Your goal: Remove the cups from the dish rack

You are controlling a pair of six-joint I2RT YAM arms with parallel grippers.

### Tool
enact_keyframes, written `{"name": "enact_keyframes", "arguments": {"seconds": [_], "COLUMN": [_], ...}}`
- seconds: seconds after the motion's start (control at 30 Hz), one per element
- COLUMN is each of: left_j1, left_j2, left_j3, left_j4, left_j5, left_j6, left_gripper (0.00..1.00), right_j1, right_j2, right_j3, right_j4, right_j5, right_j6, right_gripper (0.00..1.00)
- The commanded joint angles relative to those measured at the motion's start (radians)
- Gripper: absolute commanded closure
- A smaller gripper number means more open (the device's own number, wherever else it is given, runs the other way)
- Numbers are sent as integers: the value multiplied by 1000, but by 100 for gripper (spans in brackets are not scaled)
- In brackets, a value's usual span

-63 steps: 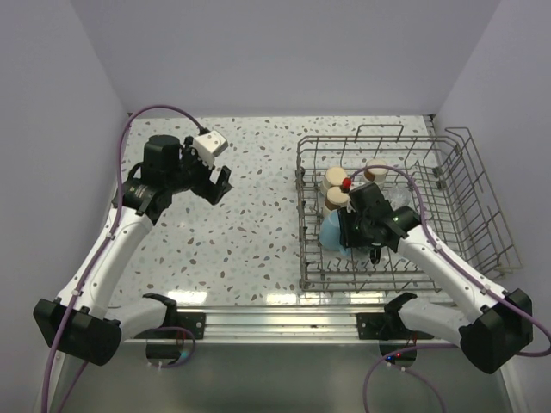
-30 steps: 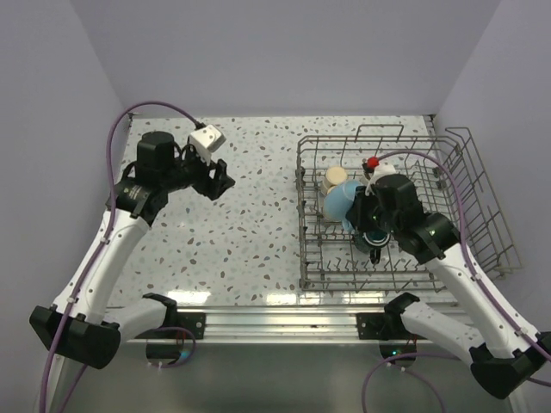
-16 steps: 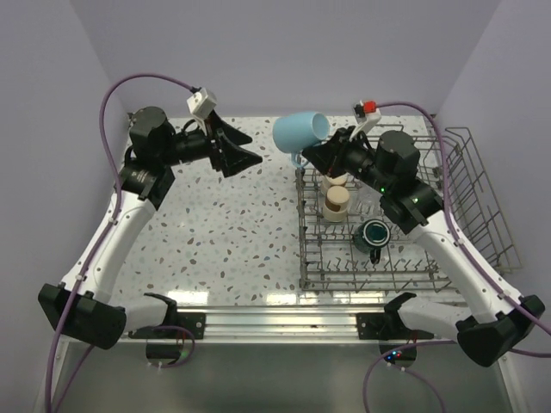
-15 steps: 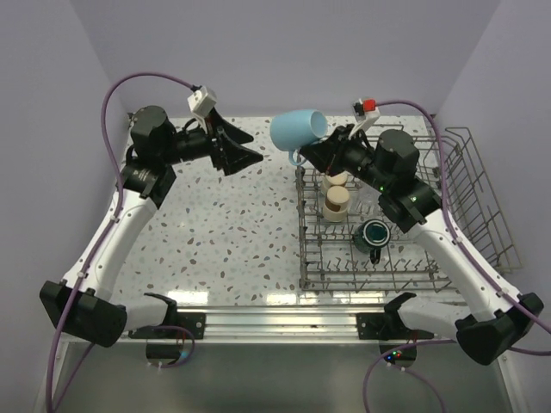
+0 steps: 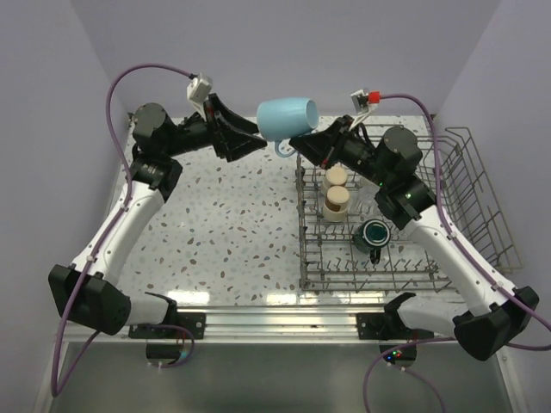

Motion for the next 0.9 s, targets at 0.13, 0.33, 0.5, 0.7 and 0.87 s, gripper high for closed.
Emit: {"name": "enact_keyframes", "arguments": {"seconds": [0.13, 0.33, 0.5, 0.7, 0.87], "left_j1": [-1, 1, -1, -1, 7], "left_j2": [1, -6, -11, -52, -89], "left_j3": [7, 3, -6, -23, 15], "left_j4": [203, 218, 223, 62, -335], "left_j5": [54, 67, 58, -17, -264], "left_j6": [-134, -140, -162, -22, 295], "left_gripper": [44, 70, 99, 100, 100], "right_j1": [11, 14, 26, 40, 40], "right_j2": [42, 53, 84, 124, 119], "right_j3": [8, -18, -32, -117, -129], "right_j4": [257, 286, 309, 268, 163], "right_j5": [-108, -118, -125, -47, 16], "right_j6": [110, 138, 164, 126, 48], "right_gripper": [100, 100, 100, 67, 14]}}
